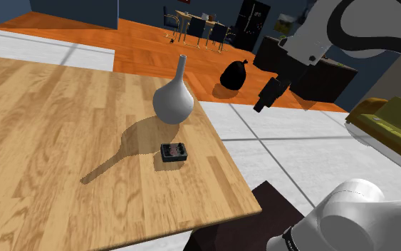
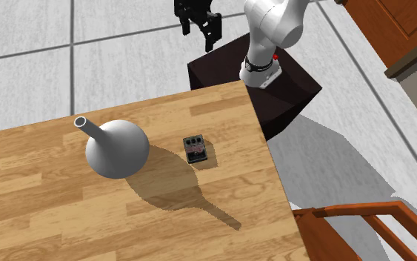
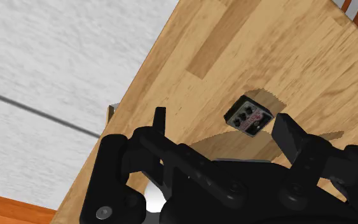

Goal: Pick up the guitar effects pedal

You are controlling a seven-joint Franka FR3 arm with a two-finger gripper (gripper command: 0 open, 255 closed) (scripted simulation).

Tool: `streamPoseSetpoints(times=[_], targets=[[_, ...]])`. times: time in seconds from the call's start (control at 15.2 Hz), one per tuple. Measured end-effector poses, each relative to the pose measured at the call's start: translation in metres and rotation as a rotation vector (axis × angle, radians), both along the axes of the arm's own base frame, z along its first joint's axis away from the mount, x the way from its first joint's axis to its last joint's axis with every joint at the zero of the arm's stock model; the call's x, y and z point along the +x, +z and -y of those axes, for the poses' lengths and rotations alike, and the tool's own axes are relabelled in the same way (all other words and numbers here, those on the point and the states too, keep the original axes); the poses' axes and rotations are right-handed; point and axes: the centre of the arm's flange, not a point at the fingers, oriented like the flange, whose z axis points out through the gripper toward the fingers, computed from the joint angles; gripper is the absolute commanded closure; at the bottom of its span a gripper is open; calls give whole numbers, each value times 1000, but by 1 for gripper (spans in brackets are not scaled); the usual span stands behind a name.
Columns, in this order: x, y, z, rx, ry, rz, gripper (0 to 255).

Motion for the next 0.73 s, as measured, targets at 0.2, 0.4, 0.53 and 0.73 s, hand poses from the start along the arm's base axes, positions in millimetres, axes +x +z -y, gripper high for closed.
streamPoseSetpoints(times=[0.2,0.4,0.53,0.73], targets=[[18,-5,-3,-12,73,-15,0],[57,-25,-15,-39,245,-53,0],[79,-37,-29,-58,369,-81,0],[115,-59,-50,-87,557,-121,0]])
